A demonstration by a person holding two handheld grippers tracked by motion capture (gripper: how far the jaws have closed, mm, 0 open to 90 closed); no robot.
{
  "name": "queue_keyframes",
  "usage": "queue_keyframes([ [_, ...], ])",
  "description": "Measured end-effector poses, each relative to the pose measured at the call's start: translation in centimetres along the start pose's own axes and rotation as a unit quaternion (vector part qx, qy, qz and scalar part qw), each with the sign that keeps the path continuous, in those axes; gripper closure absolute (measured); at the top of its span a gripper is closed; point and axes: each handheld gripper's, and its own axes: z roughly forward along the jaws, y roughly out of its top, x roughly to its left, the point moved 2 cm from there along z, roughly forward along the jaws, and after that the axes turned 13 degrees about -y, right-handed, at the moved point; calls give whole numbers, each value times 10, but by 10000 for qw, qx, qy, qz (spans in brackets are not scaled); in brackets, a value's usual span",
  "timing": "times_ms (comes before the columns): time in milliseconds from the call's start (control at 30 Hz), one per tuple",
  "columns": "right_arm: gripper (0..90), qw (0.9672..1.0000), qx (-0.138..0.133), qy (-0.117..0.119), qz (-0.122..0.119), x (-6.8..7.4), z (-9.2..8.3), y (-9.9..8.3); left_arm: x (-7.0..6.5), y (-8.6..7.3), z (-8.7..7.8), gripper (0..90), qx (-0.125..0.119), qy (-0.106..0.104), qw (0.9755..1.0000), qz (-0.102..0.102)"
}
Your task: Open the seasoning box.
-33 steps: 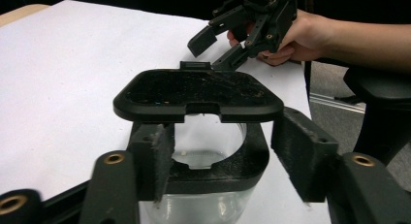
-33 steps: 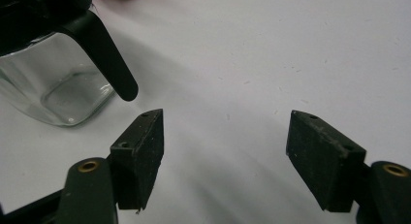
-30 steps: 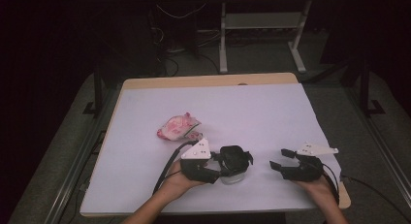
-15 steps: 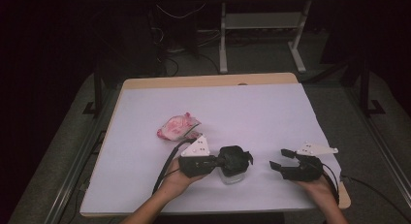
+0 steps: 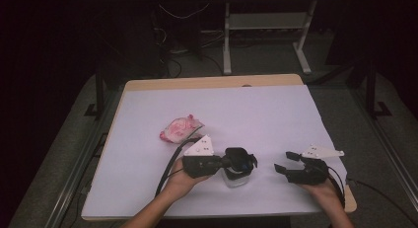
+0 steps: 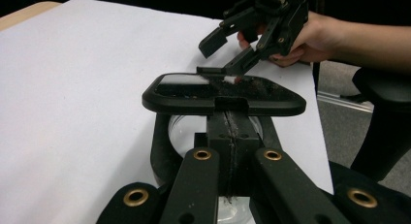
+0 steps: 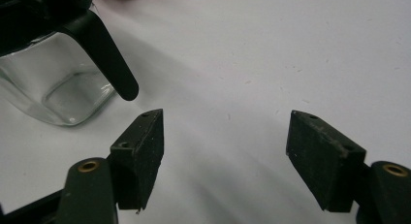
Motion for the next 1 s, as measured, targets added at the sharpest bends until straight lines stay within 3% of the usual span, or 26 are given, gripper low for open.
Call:
queue_keyframes([
  [333, 293, 10000, 25, 2, 36, 0, 0, 0, 0, 14, 0, 900, -50, -85, 10000, -2],
  [1000, 293, 10000, 16, 9, 46, 0, 0, 0, 0, 46, 13, 900, -36, -165, 9993, 322],
])
